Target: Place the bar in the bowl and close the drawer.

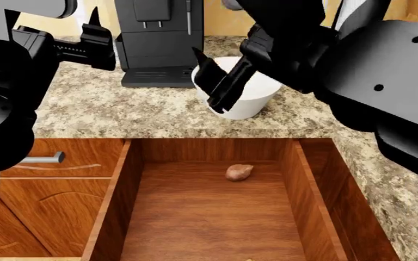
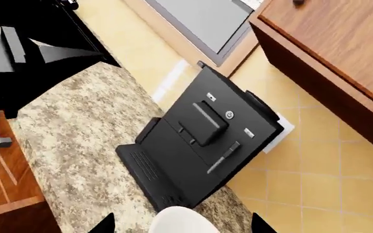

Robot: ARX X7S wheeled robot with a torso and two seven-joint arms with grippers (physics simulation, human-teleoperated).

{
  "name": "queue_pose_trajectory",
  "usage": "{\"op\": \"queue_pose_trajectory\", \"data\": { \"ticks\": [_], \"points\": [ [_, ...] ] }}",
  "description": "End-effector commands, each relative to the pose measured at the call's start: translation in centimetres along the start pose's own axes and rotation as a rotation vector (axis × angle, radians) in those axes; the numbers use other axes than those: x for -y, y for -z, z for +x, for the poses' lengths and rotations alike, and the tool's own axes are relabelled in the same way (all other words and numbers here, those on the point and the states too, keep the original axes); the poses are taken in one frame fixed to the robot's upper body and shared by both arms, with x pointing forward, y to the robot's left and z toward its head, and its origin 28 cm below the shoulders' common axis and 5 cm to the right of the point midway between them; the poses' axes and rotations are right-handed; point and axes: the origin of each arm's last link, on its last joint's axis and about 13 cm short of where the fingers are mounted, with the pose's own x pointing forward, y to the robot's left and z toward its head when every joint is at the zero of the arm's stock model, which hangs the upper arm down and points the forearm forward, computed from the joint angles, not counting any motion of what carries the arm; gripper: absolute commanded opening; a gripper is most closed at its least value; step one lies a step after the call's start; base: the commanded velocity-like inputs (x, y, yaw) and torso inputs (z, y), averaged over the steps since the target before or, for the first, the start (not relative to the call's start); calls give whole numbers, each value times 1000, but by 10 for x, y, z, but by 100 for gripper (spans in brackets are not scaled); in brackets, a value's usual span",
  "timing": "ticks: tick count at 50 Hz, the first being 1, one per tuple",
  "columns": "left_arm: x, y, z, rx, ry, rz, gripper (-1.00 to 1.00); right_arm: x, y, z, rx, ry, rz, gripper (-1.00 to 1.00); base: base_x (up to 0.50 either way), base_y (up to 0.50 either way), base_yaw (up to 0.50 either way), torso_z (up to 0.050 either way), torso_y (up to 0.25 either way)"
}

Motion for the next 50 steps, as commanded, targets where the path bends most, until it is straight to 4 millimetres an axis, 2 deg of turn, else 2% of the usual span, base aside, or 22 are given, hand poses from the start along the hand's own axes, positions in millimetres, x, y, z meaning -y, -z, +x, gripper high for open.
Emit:
{"op": "queue_pose_trajectory", "data": {
  "ticks": [1,8,13,19,30,36,46,50],
  "points": [
    [-3,0,-4,0,-15,-4,100,-9,-13,9,-225,-336,-217,100,0,0,0,0,0],
    [-5,2,-7,-5,-25,-5,100,-30,15,30,-315,-652,-329,100,0,0,0,0,0],
    [-6,4,-9,-9,-31,-4,100,-43,29,36,-389,-831,-402,100,0,0,0,0,0],
    [-5,5,-10,-12,-29,-6,100,-58,46,39,-469,-967,-461,100,0,0,0,0,0],
    [-5,11,-10,-18,-29,-10,100,-81,69,38,-525,-1080,-494,100,0,0,0,0,0],
    [-5,12,-10,-20,-32,-14,100,-86,82,50,-524,-1143,-484,100,0,0,0,0,0],
    [-3,17,-10,-28,-31,-15,100,-88,91,71,-539,-1148,-484,100,0,0,0,0,0],
    [-3,19,-9,-32,-32,-13,100,-90,92,72,-550,-1171,-500,100,0,0,0,0,0]
  ]
}}
